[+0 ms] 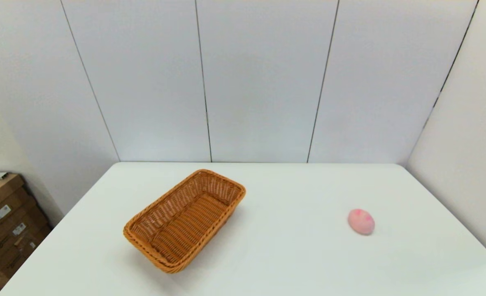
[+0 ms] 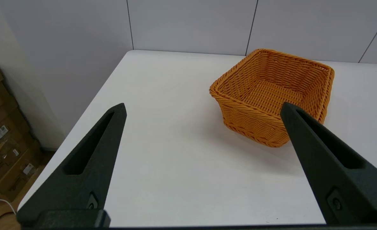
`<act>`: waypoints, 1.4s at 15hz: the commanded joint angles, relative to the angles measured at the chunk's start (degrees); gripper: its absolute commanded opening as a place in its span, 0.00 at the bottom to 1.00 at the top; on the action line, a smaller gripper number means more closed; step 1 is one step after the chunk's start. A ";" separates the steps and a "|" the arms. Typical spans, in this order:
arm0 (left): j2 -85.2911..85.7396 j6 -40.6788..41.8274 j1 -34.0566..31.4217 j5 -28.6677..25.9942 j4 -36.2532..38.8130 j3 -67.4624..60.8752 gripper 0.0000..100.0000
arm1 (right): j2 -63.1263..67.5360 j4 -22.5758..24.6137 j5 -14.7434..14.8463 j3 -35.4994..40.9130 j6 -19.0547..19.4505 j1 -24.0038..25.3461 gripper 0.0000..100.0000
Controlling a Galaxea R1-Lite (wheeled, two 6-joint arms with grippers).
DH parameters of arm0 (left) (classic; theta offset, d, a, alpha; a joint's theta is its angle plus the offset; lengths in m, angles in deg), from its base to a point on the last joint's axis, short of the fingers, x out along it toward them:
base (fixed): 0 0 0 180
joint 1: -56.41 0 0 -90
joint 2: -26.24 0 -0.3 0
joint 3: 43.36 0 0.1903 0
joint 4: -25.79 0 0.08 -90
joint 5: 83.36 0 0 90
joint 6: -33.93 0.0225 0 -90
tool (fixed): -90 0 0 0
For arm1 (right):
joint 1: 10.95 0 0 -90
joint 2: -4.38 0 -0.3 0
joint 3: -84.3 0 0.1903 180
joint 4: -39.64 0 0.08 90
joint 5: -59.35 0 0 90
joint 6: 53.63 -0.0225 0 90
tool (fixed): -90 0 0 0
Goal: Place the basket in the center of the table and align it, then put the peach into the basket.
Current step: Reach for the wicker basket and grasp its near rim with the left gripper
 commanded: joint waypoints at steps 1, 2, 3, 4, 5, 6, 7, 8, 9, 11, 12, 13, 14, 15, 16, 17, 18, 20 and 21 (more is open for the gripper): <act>0.01 -0.13 -0.01 0.05 0.00 0.00 1.00 | 0.07 0.00 0.00 0.01 -0.02 0.00 1.00; 0.01 -0.13 -0.01 0.05 0.00 0.00 1.00 | 0.07 0.00 0.00 0.01 -0.02 0.00 1.00; 0.01 -0.13 -0.01 -0.03 0.00 0.00 1.00 | 0.07 0.00 0.00 0.01 -0.02 0.00 1.00; 0.01 -0.21 -0.01 0.05 0.00 0.00 1.00 | 0.07 0.00 0.00 0.01 -0.02 0.00 1.00; 0.01 0.14 -0.01 0.14 0.00 0.26 1.00 | 0.07 0.00 0.00 0.01 -0.02 0.00 1.00; 0.01 -0.13 -0.01 0.05 -0.18 2.64 1.00 | 0.07 0.08 0.00 0.01 -0.02 0.00 1.00; -1.48 -0.13 0.08 -0.83 -1.85 7.65 1.00 | 0.07 0.00 0.00 0.01 -0.02 0.00 1.00; -5.87 -0.39 -0.01 -0.91 -4.04 11.87 1.00 | 0.07 0.00 0.00 0.01 -0.02 0.00 1.00; -11.94 -3.11 -0.01 -0.91 -4.57 15.82 1.00 | 0.07 0.00 0.00 0.01 -0.02 0.00 1.00; -28.29 -11.99 -0.09 -0.74 -4.75 23.73 1.00 | 0.07 -0.09 0.00 -0.08 0.16 0.00 1.00; -36.81 -15.68 -0.09 -0.39 -5.19 26.81 1.00 | 0.07 -0.27 0.00 -0.08 0.16 0.00 1.00; -44.55 -18.05 -0.09 -0.12 -6.50 29.18 1.00 | 0.07 -0.36 0.00 -0.17 0.16 0.00 1.00; -54.04 -20.34 -0.01 -0.03 -7.38 31.38 1.00 | 0.07 -0.36 0.00 -0.08 0.16 0.00 1.00; -61.16 -23.24 0.26 -0.03 -7.47 32.61 1.00 | 0.07 -0.36 0.00 -0.17 0.16 0.00 1.00; -67.13 -26.84 1.75 -0.03 -7.38 34.28 1.00 | 0.07 -0.36 0.00 -0.08 0.16 0.00 1.00; -72.76 -31.68 3.95 -0.03 -7.47 35.77 1.00 | 0.07 -0.36 0.00 -0.17 0.16 0.00 1.00; -78.65 -36.95 6.15 0.05 -7.82 37.35 1.00 | 0.07 -0.27 0.00 -0.08 0.16 0.00 1.00; -89.46 -47.50 11.33 0.05 -11.78 41.22 1.00 | 0.07 -0.27 0.00 -0.08 0.16 0.00 1.00; -92.80 -52.07 13.62 -0.03 -14.41 43.59 1.00 | 0.07 -0.18 0.00 -0.08 0.16 0.00 1.00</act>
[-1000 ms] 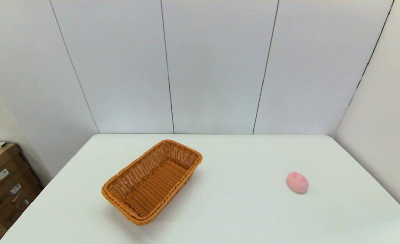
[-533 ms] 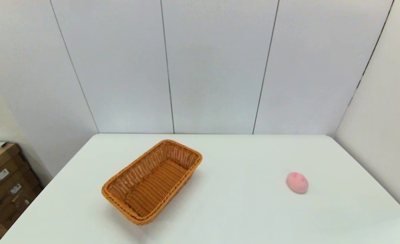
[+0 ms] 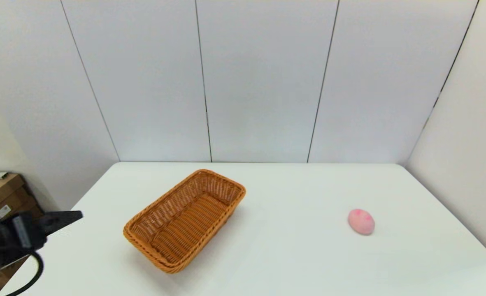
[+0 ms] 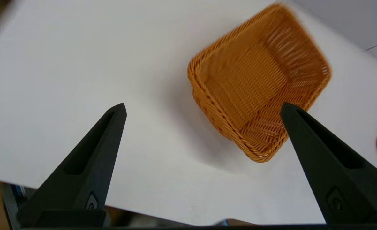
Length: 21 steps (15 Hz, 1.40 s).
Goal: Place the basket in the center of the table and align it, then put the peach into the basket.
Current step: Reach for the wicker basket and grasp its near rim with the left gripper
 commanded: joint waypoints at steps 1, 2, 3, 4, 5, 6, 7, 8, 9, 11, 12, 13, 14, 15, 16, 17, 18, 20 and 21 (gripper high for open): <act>-33.15 -29.18 12.69 -0.18 -10.54 14.07 1.00 | 0.07 0.11 0.03 0.04 0.00 0.00 1.00; -35.26 -32.52 14.88 -0.26 -14.14 16.97 1.00 | 0.07 0.11 0.03 0.04 0.00 0.00 1.00; -37.02 -35.86 16.73 -0.35 -17.13 19.61 1.00 | 0.07 0.11 0.03 0.04 0.00 0.00 1.00; -38.60 -38.76 17.70 -0.53 -19.06 21.89 1.00 | 0.07 0.20 0.03 0.04 0.00 0.00 1.00; -40.45 -40.17 18.22 -0.97 -20.21 23.03 1.00 | 0.07 0.29 0.03 0.04 0.00 0.00 1.00; -41.68 -40.26 18.14 -1.05 -20.29 23.12 1.00 | 0.07 0.29 0.03 0.13 -0.18 0.00 1.00; -42.82 -40.35 18.14 -1.14 -20.38 23.12 1.00 | 0.07 0.29 0.03 0.13 -0.18 0.00 1.00; -43.61 -40.26 18.05 -1.23 -20.64 23.12 1.00 | 0.07 0.29 0.03 0.13 -0.18 0.00 1.00; -44.14 -40.26 17.70 -1.23 -20.64 23.12 1.00 | 0.07 0.29 0.03 0.13 -0.18 0.00 1.00; -45.81 -40.26 17.52 -1.32 -20.29 23.21 1.00 | 0.07 0.29 0.03 0.13 -0.18 0.00 1.00; -46.78 -40.08 16.99 -1.67 -19.94 23.30 1.00 | 0.07 0.29 0.03 0.13 -0.18 0.00 1.00; -47.65 -39.91 16.64 -2.37 -18.97 23.39 1.00 | 0.07 0.29 0.03 0.13 -0.18 0.00 1.00; -48.45 -39.82 16.03 -2.81 -17.13 23.39 1.00 | 0.07 0.29 0.03 0.13 -0.18 0.00 1.00; -49.41 -39.73 15.76 -2.81 -15.37 23.39 1.00 | 0.07 0.29 0.03 0.13 -0.18 0.00 1.00; -50.29 -39.73 15.76 -2.81 -14.32 23.39 1.00 | 0.07 0.29 0.03 0.13 -0.18 0.00 1.00; -51.08 -39.64 15.76 -2.81 -13.35 23.39 1.00 | 0.07 0.29 0.03 0.13 -0.18 0.00 1.00; -51.79 -39.47 15.76 -2.81 -11.94 23.39 1.00 | 0.07 0.29 0.03 0.13 -0.18 0.00 1.00; -52.75 -39.38 15.76 -2.81 -10.45 23.30 1.00 | 0.07 0.29 0.03 0.13 -0.18 0.00 1.00; -53.02 -39.38 15.76 -2.81 -9.83 23.30 1.00 | 0.07 0.29 0.03 0.13 -0.18 0.00 1.00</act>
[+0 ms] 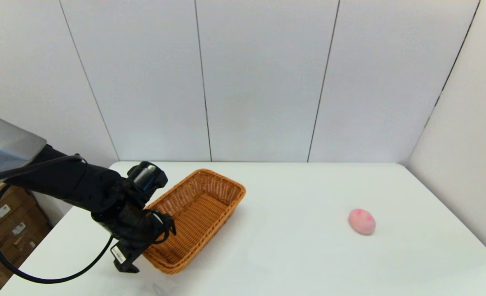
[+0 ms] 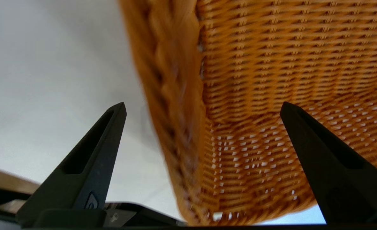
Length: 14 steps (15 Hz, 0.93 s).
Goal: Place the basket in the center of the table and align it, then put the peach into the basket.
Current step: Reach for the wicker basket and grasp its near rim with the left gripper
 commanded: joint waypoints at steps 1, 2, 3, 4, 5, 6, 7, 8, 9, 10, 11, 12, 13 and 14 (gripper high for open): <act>-2.06 -0.23 -0.01 0.00 1.36 -0.08 1.00 | 0.07 0.02 0.00 0.01 -0.02 0.00 1.00; -2.15 -0.23 -0.01 0.09 1.36 -0.08 1.00 | 0.07 0.02 0.00 0.01 -0.02 0.00 1.00; -2.24 -0.23 -0.01 0.09 1.80 -0.17 1.00 | 0.07 0.02 0.00 0.01 -0.02 0.00 1.00; -2.24 -0.15 -0.01 0.09 2.15 -0.17 1.00 | 0.07 0.02 0.00 0.01 -0.02 0.00 1.00; -2.42 0.21 -0.01 0.18 2.15 -0.17 1.00 | 0.07 0.11 0.00 0.01 -0.02 0.00 1.00; -2.77 0.47 -0.01 0.18 2.24 -0.17 1.00 | 0.07 0.11 0.00 0.01 -0.11 0.00 1.00; -2.94 0.56 -0.01 0.35 2.24 -0.35 0.00 | 0.07 0.11 0.00 0.01 -0.11 0.00 1.00; -2.94 0.56 -0.10 0.35 2.50 -0.44 0.00 | 0.07 0.11 0.00 0.01 -0.11 0.00 1.00; -2.94 0.56 -0.01 0.35 2.77 -0.44 0.00 | 0.07 0.11 0.00 0.01 -0.11 0.00 1.00; -3.03 0.56 -0.10 0.35 2.94 -0.44 0.00 | 0.07 0.11 0.00 0.01 -0.11 0.00 1.00; -3.03 0.56 -0.10 0.35 3.03 -0.44 0.00 | 0.07 0.11 0.00 0.01 -0.11 0.00 1.00; -3.21 0.56 -0.10 0.44 3.03 -0.44 0.00 | 0.07 0.11 0.00 0.01 -0.11 0.00 1.00; -3.29 0.56 -0.10 0.53 3.03 -0.44 0.00 | 0.07 0.11 0.00 0.01 -0.11 0.00 1.00; -3.47 0.56 -0.10 0.53 3.03 -0.44 0.00 | 0.07 0.11 0.00 0.01 -0.11 0.00 1.00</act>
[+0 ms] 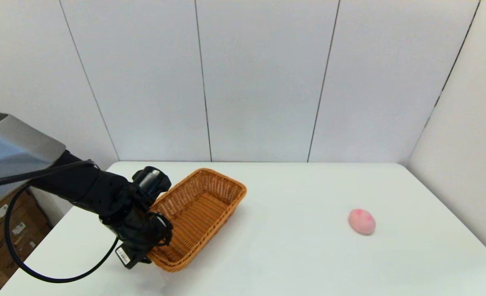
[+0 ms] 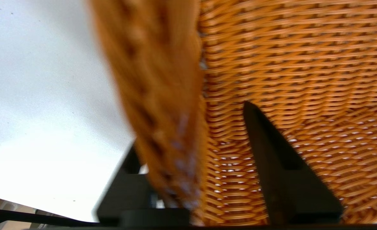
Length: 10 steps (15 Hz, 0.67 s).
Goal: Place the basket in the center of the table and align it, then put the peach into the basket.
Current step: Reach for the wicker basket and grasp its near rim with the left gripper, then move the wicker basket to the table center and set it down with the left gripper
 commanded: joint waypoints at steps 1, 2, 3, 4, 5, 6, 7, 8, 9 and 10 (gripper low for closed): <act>-0.18 -0.44 0.01 0.00 -0.11 0.00 0.00 | 0.07 0.05 0.00 0.01 -0.02 0.00 1.00; -0.09 -0.35 0.01 0.00 -0.11 0.00 0.00 | 0.07 0.05 0.00 0.01 -0.02 0.00 1.00; 0.09 -0.35 0.01 0.00 -0.11 0.00 0.00 | 0.07 0.05 0.00 0.01 -0.02 0.00 1.00; 0.35 -0.35 0.01 0.00 -0.11 0.00 0.00 | 0.07 0.05 0.00 0.01 -0.02 0.00 1.00; 1.05 -0.35 0.01 -0.08 -0.20 0.00 0.00 | 0.07 0.05 0.00 0.01 -0.02 0.00 1.00; 3.51 1.14 0.19 -0.26 -0.20 -0.08 0.00 | 0.07 0.05 0.00 0.01 -0.02 0.00 1.00; 6.85 4.30 0.63 -0.61 -0.20 -0.52 0.00 | 0.07 0.05 0.00 0.01 -0.02 0.00 1.00; 10.28 7.12 1.68 -1.58 -0.11 -0.70 0.00 | 0.07 0.05 0.00 0.01 -0.02 0.00 1.00; 13.36 9.14 2.56 -3.86 -0.20 -0.52 0.00 | 0.07 0.05 0.00 0.01 -0.02 0.00 1.00; 15.12 11.07 3.17 -5.62 -0.11 -0.44 0.00 | 0.07 0.05 0.00 0.01 -0.02 0.00 1.00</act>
